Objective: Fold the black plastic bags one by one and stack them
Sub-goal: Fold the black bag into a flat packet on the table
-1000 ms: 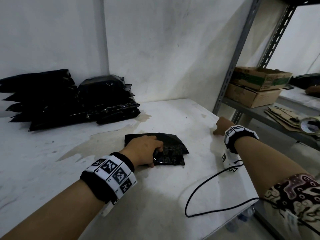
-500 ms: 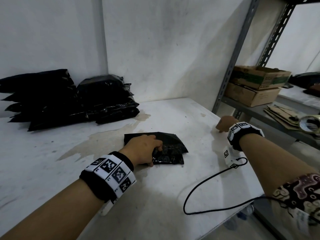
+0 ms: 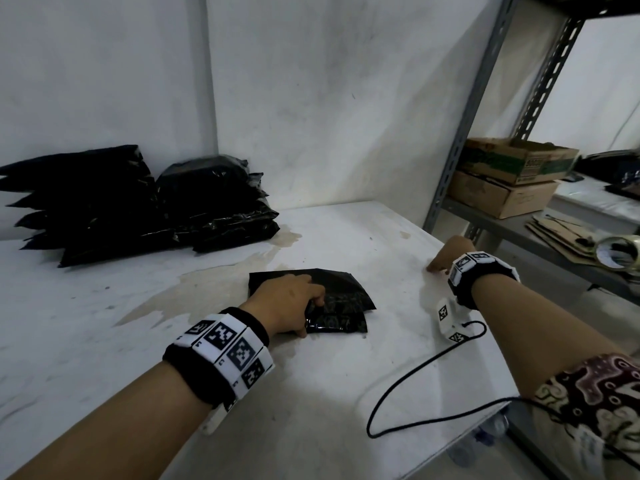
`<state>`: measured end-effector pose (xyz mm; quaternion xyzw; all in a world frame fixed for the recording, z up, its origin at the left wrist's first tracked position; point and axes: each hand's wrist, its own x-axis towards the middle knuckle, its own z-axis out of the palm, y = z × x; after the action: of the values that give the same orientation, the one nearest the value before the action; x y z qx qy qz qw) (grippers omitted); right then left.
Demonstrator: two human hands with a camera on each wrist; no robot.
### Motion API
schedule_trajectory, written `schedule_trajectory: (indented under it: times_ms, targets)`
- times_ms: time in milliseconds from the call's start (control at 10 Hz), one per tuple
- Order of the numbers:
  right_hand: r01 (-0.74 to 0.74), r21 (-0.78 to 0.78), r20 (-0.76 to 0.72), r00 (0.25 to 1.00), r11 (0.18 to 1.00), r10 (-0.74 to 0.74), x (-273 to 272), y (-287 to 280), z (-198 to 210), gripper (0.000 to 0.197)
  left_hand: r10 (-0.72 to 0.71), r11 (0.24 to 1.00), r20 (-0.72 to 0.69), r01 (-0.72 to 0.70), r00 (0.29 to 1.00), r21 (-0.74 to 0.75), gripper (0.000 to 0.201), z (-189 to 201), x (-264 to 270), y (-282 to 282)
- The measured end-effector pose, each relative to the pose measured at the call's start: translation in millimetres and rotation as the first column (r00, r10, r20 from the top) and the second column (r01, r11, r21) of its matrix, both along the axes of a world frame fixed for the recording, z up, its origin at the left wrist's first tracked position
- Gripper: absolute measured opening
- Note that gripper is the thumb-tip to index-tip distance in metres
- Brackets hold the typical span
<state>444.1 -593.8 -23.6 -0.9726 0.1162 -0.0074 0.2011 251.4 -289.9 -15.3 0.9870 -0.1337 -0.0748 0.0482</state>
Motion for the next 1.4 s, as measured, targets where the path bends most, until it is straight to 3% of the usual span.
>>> schedule_trajectory:
  times_ms: [100, 300, 400, 700, 1000, 1100, 1300, 1400]
  targets:
    - [-0.027, -0.173, -0.065, 0.998, 0.985, 0.016, -2.1, 11.4, 4.4, 0.044, -0.002, 1.0, 0.004, 0.002, 1.0, 0.002, 0.05, 0.1, 0.0, -0.4]
    - [-0.1, -0.3, -0.084, 0.993, 0.949, 0.078, -12.1, 25.8, 2.9, 0.044, 0.001, 1.0, 0.009, -0.001, 1.0, 0.014, 0.052, 0.6, -1.2, -0.1]
    - [-0.151, -0.35, -0.075, 0.988, 0.925, 0.133, -4.7, 21.4, -5.7, 0.033, -0.003, 1.0, 0.008, 0.002, 1.0, 0.016, 0.051, 0.1, -1.1, 0.0]
    - [-0.081, -0.166, -0.106, 0.992, 0.983, 0.063, -12.6, 23.9, 10.7, 0.049, -0.003, 1.0, 0.011, 0.003, 1.0, 0.005, 0.051, -0.6, -0.5, 0.0]
    - [-0.029, -0.092, -0.038, 0.999, 0.995, 0.025, -7.5, 24.0, 14.2, 0.057, -0.003, 1.0, 0.016, 0.003, 1.0, 0.003, 0.05, 0.1, -2.1, -0.1]
    - [0.021, -0.019, 0.008, 1.0, 1.0, -0.021, -17.4, 28.7, 15.3, 0.046, -0.002, 1.0, 0.011, 0.002, 1.0, 0.005, 0.051, 0.6, -1.6, -0.7]
    - [0.126, 0.269, 0.063, 0.987, 0.955, -0.148, -16.5, 21.6, 0.6, 0.044, 0.001, 1.0, 0.007, -0.001, 1.0, 0.0, 0.05, 0.9, -1.8, -0.6]
    - [0.118, 0.292, 0.035, 0.99, 0.949, -0.134, -14.1, 22.5, -3.4, 0.043, -0.001, 1.0, 0.004, 0.001, 1.0, -0.009, 0.05, 0.9, -1.7, 0.0]
